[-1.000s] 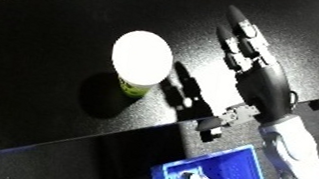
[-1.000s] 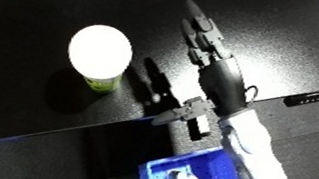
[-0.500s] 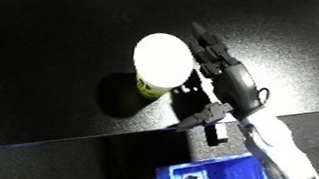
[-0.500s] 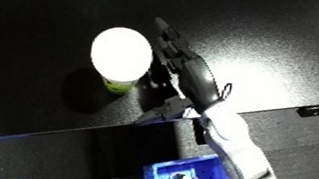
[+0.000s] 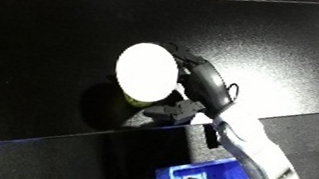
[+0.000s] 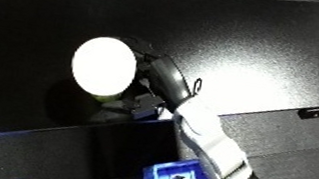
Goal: Pick up the object and place it into the box
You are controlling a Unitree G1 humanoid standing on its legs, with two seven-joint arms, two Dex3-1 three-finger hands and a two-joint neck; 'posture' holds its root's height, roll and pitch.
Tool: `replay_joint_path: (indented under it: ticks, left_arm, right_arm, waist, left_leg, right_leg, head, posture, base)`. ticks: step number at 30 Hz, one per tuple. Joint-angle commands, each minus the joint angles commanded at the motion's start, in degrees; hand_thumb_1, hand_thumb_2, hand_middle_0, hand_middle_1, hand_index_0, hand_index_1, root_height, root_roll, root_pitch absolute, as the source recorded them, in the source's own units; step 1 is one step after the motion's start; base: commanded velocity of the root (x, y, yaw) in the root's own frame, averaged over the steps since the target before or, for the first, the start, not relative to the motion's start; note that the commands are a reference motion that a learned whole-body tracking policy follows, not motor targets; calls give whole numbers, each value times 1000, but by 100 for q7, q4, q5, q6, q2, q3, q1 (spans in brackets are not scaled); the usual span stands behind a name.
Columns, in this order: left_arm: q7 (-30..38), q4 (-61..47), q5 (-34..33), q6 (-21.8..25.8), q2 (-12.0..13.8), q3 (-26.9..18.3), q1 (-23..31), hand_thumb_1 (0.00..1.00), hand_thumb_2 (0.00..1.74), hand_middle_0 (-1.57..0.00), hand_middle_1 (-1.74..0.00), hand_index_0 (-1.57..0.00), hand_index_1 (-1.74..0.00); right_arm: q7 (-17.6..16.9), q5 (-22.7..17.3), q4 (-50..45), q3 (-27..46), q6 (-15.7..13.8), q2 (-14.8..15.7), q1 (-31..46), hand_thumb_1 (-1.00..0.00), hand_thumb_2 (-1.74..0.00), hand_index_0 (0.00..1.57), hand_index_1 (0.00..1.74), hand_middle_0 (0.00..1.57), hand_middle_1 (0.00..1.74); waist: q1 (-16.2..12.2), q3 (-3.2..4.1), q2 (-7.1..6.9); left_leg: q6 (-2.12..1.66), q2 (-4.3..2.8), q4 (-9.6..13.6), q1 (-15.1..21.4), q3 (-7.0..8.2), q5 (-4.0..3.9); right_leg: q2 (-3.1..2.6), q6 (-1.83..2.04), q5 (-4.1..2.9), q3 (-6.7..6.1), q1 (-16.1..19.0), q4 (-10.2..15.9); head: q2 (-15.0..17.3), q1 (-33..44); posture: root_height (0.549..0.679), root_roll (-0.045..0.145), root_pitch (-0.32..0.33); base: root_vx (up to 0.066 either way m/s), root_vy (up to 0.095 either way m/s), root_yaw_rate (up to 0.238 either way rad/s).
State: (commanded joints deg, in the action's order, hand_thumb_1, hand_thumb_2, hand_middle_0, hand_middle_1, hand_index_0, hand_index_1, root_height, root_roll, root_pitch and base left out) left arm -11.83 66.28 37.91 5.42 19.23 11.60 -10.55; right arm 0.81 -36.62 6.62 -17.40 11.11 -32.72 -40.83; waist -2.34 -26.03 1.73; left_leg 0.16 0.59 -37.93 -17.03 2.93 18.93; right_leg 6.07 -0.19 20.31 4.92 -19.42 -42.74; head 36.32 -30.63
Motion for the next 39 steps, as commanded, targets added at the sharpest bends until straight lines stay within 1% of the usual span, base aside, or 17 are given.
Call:
replay_joint_path:
  ticks: [4,8,16,19,23,27,30,35,39]
  left_arm:
    - [17,-31,10,-16,-17,23,-1,0,0,0,0,0,0]
    - [44,-40,25,-11,-43,58,-13,0,0,0,0,0,0]
    - [21,-54,33,30,-68,70,34,0,0,0,0,0,0]
    - [24,-67,24,39,-71,62,50,0,0,0,0,0,0]
    - [20,-54,2,66,-62,11,85,0,0,0,0,0,0]
    - [18,-41,-18,118,-53,-75,152,0,0,0,0,0,0]
    - [-3,-19,-14,170,-49,-157,211,0,0,0,0,0,0]
    - [-39,5,53,263,-62,-278,316,0,0,0,0,0,0]
    - [-74,18,139,323,-80,-358,370,0,0,0,0,0,0]
  right_arm:
    - [-29,3,5,-51,43,43,-62,-800,-1392,1256,1392,1256,1392]
    - [-45,11,45,-78,54,72,-118,-1000,-1740,1570,1740,1570,1740]
    - [-66,-25,59,-72,43,46,-104,-1000,-1740,1570,1740,1570,1740]
    - [-72,-49,11,-40,-77,13,-55,-1000,-1740,1570,1740,1570,1740]
    - [-138,-49,-154,115,-351,-79,91,-1000,-1740,1570,1740,1570,1740]
    - [-312,-24,-471,420,-698,-203,330,-1000,-1740,1570,1740,1570,1740]
    - [-426,-24,-783,719,-888,-311,565,-1000,-1740,1570,1740,1570,1740]
    - [-679,25,-1294,1316,-1238,-558,1082,-1000,-1740,1570,1740,1570,1740]
    - [-884,134,-1566,1803,-1480,-682,1544,-1000,-1740,1570,1740,1570,1740]
  waist:
    - [10,-2,15]
    - [12,-11,28]
    - [12,-23,43]
    - [6,-17,32]
    - [-33,-8,8]
    - [-119,-16,-16]
    - [-216,-16,-34]
    - [-436,-22,-51]
    - [-632,-38,-31]
  left_leg:
    - [-4,-6,-19,-11,7,0]
    - [-3,-5,-55,-40,14,8]
    - [-11,5,-13,-31,24,-1]
    - [-13,-1,15,-19,33,-7]
    - [-13,-22,35,-7,54,2]
    - [-6,-53,4,-3,86,45]
    - [1,-83,-34,-1,131,91]
    - [11,-135,-85,34,258,182]
    - [21,-176,-71,95,379,226]
  right_leg:
    - [16,6,-9,0,-16,-6]
    - [22,4,-15,-11,-48,-30]
    - [32,10,-23,-32,-57,-6]
    - [28,16,-31,-31,-54,18]
    - [13,32,-40,-36,-52,38]
    - [-14,52,-45,-63,-83,13]
    - [-41,70,-50,-105,-107,-3]
    - [-91,92,-64,-208,-117,18]
    - [-148,98,-67,-305,-144,26]
  head:
    - [-10,-71]
    - [14,-143]
    - [-59,-172]
    - [-124,-218]
    - [-249,-350]
    - [-371,-486]
    - [-413,-569]
    - [-556,-594]
    - [-643,-631]
  posture:
    - [641,65,-47]
    - [640,67,-46]
    - [641,68,-42]
    - [641,67,-40]
    - [642,65,-38]
    - [641,63,-36]
    - [641,62,-35]
    - [641,61,-32]
    - [641,61,-29]
  base:
    - [10,21,4]
    - [4,20,1]
    - [3,14,6]
    - [-5,-4,3]
    - [-7,-9,-24]
    - [-10,-4,-74]
    - [-7,14,-116]
    - [-1,40,-158]
    - [-6,58,-179]
